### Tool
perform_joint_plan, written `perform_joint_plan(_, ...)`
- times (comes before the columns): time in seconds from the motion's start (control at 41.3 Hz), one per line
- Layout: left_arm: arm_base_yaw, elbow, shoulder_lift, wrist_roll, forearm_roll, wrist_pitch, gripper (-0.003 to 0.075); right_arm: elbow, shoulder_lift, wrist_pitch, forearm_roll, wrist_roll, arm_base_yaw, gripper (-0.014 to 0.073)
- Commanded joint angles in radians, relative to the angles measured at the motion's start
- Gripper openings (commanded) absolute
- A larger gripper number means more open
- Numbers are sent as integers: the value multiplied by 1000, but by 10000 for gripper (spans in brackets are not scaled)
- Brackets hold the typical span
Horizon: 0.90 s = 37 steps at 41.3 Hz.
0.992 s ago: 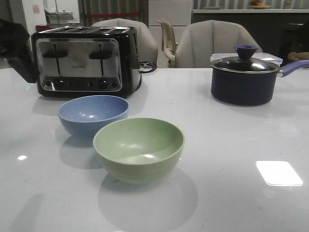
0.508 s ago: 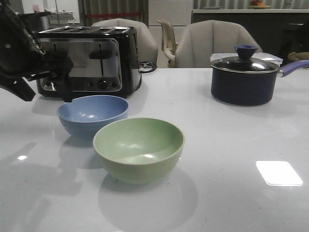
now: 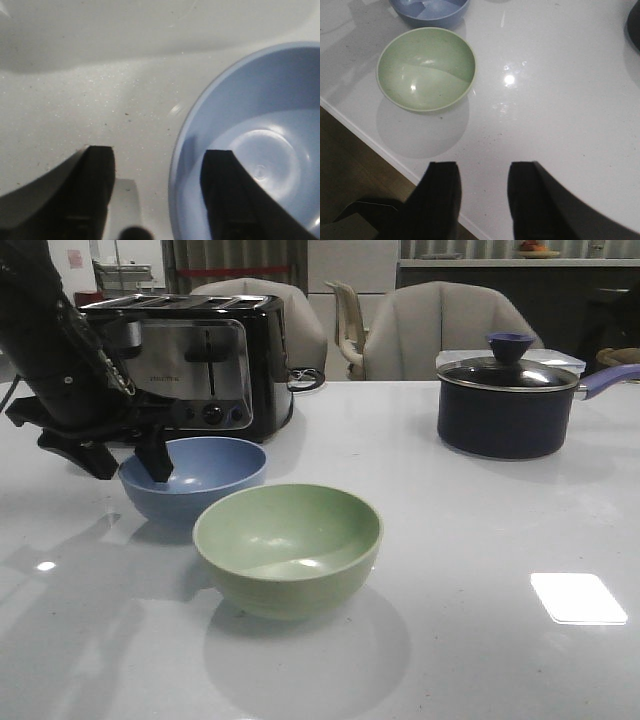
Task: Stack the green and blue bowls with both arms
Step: 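Lower the left gripper onto the rim of the blue bowl, then lift the blue bowl with the left gripper over the green bowl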
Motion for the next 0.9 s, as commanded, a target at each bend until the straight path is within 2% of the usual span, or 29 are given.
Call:
perform_joint_plan(0.0, -6, -33, -50, 2, -13, -50, 291, -27, -3, -56, -5, -6, 0, 371)
perform_joint_plan(0.145, -6, -33, -50, 2, -13, -42, 156, -27, -3, -56, -5, -6, 0, 371)
perform_joint_plan(0.242, -6, -33, -50, 2, -13, -29, 97, -27, -3, -56, -5, -6, 0, 371)
perform_joint_plan(0.532, 9, -35, -119, 2, -14, 35, 102, -27, -3, -56, -5, -6, 0, 371)
perform_joint_plan(0.871, -11, -36, -304, 3, -23, 200, 102, -27, -3, -56, -5, -6, 0, 371)
